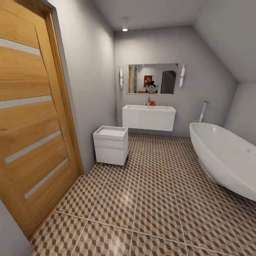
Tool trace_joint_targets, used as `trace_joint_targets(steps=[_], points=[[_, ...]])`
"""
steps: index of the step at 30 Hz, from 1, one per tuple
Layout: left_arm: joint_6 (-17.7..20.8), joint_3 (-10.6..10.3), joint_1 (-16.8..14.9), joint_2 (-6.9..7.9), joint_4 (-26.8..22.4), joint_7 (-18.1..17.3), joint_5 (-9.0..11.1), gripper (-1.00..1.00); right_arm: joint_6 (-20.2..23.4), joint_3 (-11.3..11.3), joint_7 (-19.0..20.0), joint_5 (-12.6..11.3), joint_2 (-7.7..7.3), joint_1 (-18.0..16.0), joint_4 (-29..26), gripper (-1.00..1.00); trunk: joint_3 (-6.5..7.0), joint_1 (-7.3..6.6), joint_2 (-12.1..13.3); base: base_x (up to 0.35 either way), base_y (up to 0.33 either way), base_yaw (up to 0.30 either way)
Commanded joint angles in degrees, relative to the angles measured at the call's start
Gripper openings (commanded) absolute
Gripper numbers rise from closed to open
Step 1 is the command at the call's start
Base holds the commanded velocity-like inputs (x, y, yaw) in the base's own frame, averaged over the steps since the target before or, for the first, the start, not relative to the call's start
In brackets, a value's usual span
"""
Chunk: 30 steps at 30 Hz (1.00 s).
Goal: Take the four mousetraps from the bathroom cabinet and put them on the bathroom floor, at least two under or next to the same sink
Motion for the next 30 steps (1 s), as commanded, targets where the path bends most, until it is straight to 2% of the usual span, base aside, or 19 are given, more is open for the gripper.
trace_joint_targets(steps=[1, 30], points=[[-0.13, -0.01, -0.01, 0.0, -0.02, -0.01, 0.02, 1.0, -0.11, 0.02, -0.07, 0.09, 0.01, -0.02, -0.01, 1.0, -0.05, 0.0, -0.02, 0.0, 0.0, 0.269], [-0.13, -0.01, -0.01, 0.0, -0.02, -0.01, 0.0, 1.0, -0.24, 0.03, -0.13, 0.15, 0.37, -0.02, -0.01, 1.0, -0.05, 0.0, -0.02, 0.0, 0.0, 0.269]])
